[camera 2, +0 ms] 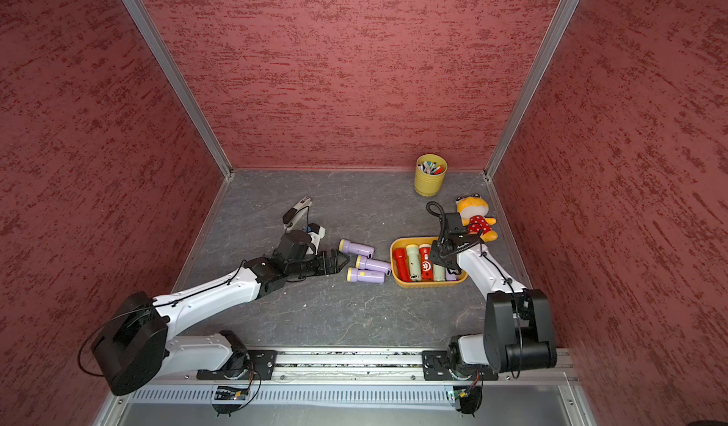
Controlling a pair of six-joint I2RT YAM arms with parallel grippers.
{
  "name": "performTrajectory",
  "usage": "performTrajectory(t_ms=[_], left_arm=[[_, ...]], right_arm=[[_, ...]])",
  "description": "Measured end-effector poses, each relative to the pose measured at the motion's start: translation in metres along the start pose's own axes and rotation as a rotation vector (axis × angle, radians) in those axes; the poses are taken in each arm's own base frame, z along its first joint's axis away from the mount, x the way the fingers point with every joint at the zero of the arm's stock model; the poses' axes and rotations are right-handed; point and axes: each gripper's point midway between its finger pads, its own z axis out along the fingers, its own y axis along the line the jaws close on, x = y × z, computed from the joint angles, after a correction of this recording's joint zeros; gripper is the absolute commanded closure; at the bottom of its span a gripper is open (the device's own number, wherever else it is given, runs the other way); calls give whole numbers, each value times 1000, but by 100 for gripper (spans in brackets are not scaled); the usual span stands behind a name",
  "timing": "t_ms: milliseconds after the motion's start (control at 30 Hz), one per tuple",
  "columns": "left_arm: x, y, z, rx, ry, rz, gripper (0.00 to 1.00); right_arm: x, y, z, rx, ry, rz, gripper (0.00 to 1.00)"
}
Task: Put the flashlights into the storage boxes
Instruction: Pick up the flashlight from the center of the board.
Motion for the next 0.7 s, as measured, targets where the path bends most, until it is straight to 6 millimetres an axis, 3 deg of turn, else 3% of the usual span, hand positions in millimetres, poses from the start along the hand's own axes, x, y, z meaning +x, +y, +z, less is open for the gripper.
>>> performTrajectory(t_ms=[167, 400, 533, 700], left_arm=[[-2, -1, -4, 0, -13, 2, 0], [-18, 1, -25, 14, -90, -20, 0], [-23, 17, -35, -1, -132, -59, 0], [-23, 36, -43, -27, -162, -100, 0]], right_arm=[[-7, 6, -18, -34, -40, -30, 53], [-41, 43, -65, -179, -171, -163, 52], [-42, 85, -80, -259, -196, -355, 51], [-23, 148, -81, -330, -168, -670, 49]])
